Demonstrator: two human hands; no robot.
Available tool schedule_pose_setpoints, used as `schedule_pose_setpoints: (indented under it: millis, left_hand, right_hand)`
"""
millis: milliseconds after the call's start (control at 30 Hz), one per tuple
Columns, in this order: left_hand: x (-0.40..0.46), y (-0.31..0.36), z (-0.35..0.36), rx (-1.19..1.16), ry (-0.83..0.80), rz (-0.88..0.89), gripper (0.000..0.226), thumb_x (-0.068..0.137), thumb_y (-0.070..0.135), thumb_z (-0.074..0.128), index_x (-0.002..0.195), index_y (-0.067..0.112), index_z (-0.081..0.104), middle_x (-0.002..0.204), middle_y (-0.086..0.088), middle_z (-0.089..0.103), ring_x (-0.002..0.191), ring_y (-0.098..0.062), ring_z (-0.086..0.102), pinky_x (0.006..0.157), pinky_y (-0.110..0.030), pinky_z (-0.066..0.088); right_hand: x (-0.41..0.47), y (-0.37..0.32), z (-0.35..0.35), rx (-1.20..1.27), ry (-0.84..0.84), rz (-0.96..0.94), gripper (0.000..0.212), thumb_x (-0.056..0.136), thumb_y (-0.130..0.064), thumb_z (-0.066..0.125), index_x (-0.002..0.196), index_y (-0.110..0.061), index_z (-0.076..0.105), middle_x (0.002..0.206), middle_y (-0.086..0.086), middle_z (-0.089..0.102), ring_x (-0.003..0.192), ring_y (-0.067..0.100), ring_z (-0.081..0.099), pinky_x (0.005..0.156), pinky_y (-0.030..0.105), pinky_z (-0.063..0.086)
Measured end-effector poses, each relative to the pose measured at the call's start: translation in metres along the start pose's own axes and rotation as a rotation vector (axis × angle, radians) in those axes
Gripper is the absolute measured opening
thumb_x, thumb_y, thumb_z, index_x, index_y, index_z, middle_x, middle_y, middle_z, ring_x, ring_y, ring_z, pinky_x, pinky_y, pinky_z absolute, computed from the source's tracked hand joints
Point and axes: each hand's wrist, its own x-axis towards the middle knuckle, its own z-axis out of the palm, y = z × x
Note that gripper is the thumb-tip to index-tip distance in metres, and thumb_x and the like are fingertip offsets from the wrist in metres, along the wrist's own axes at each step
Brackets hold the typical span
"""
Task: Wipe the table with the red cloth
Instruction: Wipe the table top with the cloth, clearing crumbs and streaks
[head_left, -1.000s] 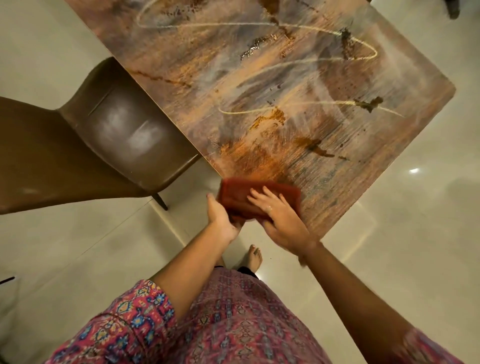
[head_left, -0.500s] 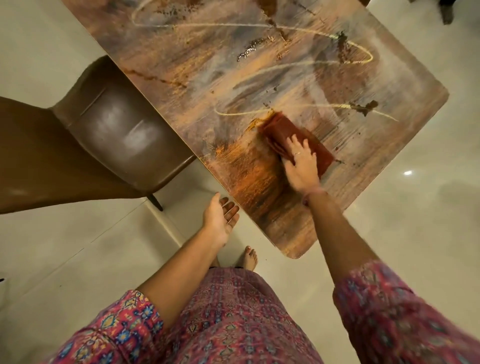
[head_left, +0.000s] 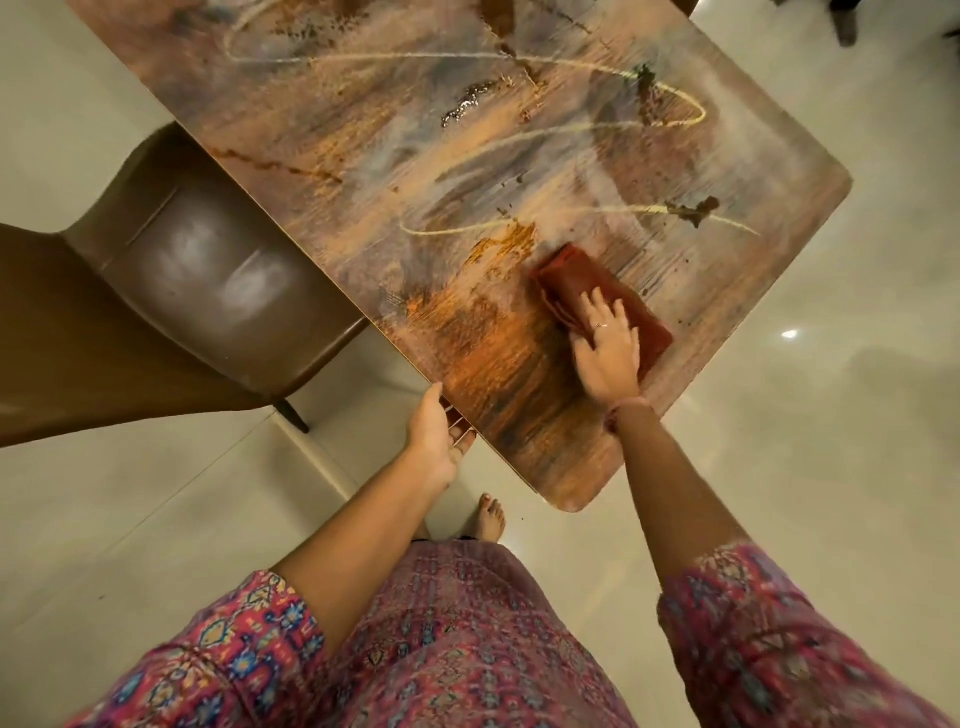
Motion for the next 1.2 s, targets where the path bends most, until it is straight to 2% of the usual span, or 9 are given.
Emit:
schedule_pose_setpoints:
  millis: [167,300,433,533,633,700,833,1033,1200]
  left_hand:
    - [0.001,-0.005,0.004,-0.008,-0.003,-0.006,0.033,0.097,0.04,0.043,0.11,0.013,0.057,0.091,-0.006,0.064,0.085,-0.019,0.06,0.069,-0.029,0.05]
    - [0.001,-0.009,0.004,-0.003,-0.014,0.007,0.033,0.097,0.042,0.044,0.107,0.013,0.057,0.091,-0.005,0.063,0.087,-0.018,0.06,0.074,-0.029,0.049]
    - [0.001,-0.019,0.005,-0.008,-0.007,0.019,0.03,0.096,0.042,0.044,0.097,0.014,0.056,0.088,-0.006,0.062,0.084,-0.019,0.059,0.085,-0.035,0.048]
    - [0.002,-0.028,0.008,-0.032,0.007,0.015,0.035,0.095,0.047,0.043,0.094,0.014,0.056,0.085,-0.005,0.061,0.081,-0.019,0.059,0.087,-0.035,0.049]
    - [0.002,-0.034,0.008,-0.064,0.078,0.039,0.044,0.096,0.052,0.038,0.088,0.014,0.057,0.079,-0.005,0.061,0.073,-0.018,0.057,0.071,-0.031,0.048]
    - [0.004,-0.036,0.008,-0.08,0.13,0.073,0.042,0.097,0.05,0.037,0.088,0.014,0.057,0.079,-0.003,0.061,0.072,-0.017,0.057,0.068,-0.029,0.046]
    - [0.01,-0.043,0.009,-0.149,0.223,0.131,0.035,0.097,0.044,0.042,0.086,0.015,0.056,0.08,-0.002,0.061,0.072,-0.015,0.058,0.066,-0.028,0.047]
    - [0.012,-0.065,0.032,-0.286,0.271,0.262,0.035,0.099,0.041,0.04,0.088,0.018,0.065,0.083,0.0,0.066,0.077,-0.015,0.062,0.07,-0.029,0.052]
    - [0.012,-0.084,0.055,-0.443,0.283,0.321,0.033,0.096,0.041,0.049,0.113,0.018,0.065,0.099,0.0,0.068,0.09,-0.018,0.065,0.08,-0.035,0.054]
  right_hand:
    - [-0.108,0.045,-0.008,-0.072,-0.259,-0.33,0.058,0.088,-0.021,0.042,0.145,-0.032,0.037,0.152,-0.016,0.028,0.144,0.013,0.015,0.116,0.041,0.007]
    - [-0.051,0.074,-0.049,0.024,-0.078,-0.125,0.049,0.093,-0.003,0.05,0.14,-0.018,0.045,0.149,0.003,0.039,0.143,0.029,0.025,0.118,0.049,0.015]
    - [-0.003,0.042,-0.037,0.044,0.09,0.157,0.049,0.099,-0.017,0.046,0.147,-0.018,0.035,0.156,0.004,0.028,0.146,0.03,0.014,0.117,0.051,0.009]
    - [-0.054,0.023,-0.004,-0.009,-0.026,-0.059,0.055,0.096,-0.016,0.046,0.148,-0.023,0.032,0.157,-0.006,0.023,0.147,0.023,0.009,0.116,0.048,0.003]
    - [-0.129,0.037,0.001,-0.081,-0.313,-0.33,0.063,0.087,-0.022,0.043,0.147,-0.036,0.029,0.152,-0.022,0.017,0.144,0.006,0.004,0.117,0.039,0.001]
    - [-0.133,0.067,-0.022,-0.149,-0.373,-0.453,0.061,0.087,-0.025,0.041,0.145,-0.039,0.03,0.151,-0.024,0.019,0.144,0.003,0.007,0.118,0.036,0.004]
    - [-0.045,0.121,-0.083,-0.041,-0.211,-0.305,0.052,0.09,0.0,0.054,0.137,-0.022,0.048,0.148,0.0,0.04,0.143,0.027,0.026,0.116,0.052,0.02]
    - [0.08,0.123,-0.102,-0.117,-0.016,-0.028,0.057,0.097,-0.02,0.046,0.15,-0.022,0.026,0.159,0.001,0.017,0.147,0.029,0.007,0.116,0.055,0.006]
    - [0.035,0.102,-0.071,-0.221,-0.101,-0.303,0.063,0.092,-0.023,0.049,0.151,-0.022,0.024,0.159,-0.003,0.018,0.147,0.026,0.008,0.116,0.051,0.005]
